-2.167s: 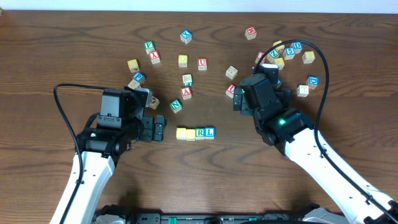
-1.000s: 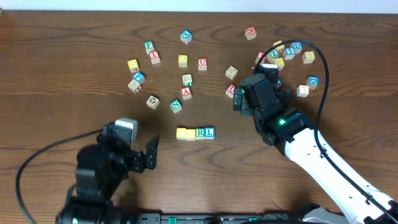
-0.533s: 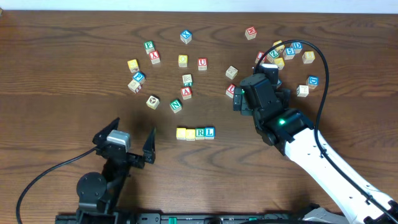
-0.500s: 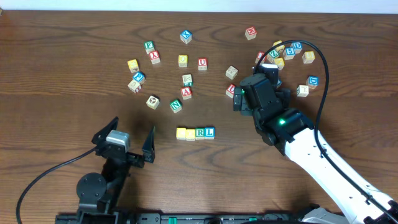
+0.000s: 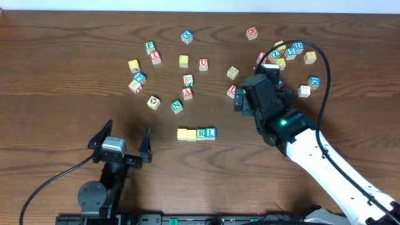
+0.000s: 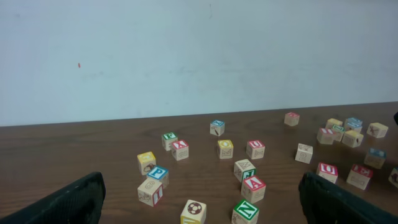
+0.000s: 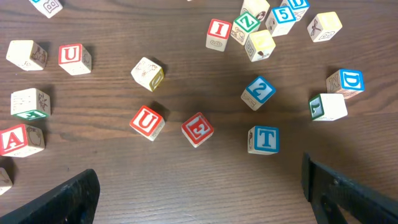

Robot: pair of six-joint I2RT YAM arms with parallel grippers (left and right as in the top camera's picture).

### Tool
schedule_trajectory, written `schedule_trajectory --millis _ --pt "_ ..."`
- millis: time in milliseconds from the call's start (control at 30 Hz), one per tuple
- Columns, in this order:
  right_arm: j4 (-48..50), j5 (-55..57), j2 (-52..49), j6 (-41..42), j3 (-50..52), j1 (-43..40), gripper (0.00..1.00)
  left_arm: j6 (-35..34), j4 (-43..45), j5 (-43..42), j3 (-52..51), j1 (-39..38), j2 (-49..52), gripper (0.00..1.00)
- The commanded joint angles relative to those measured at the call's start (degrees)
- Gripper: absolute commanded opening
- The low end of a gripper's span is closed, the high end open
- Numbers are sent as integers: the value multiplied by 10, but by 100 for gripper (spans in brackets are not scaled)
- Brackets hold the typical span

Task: Spell out CORL

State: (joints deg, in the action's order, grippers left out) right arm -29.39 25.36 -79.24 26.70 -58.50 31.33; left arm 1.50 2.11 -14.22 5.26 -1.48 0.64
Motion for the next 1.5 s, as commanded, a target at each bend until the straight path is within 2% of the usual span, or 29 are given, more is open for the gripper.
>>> schedule_trajectory --millis 0,267,1467 --pt "-1 8 4 2 -8 -3 99 0 0 8 -10 7 -6 98" --pt "-1 9 4 2 -7 -3 99 -1 -89 8 -35 26 -6 98" --pt "-1 9 4 2 -8 -3 99 -1 -85 7 -35 27 -4 98"
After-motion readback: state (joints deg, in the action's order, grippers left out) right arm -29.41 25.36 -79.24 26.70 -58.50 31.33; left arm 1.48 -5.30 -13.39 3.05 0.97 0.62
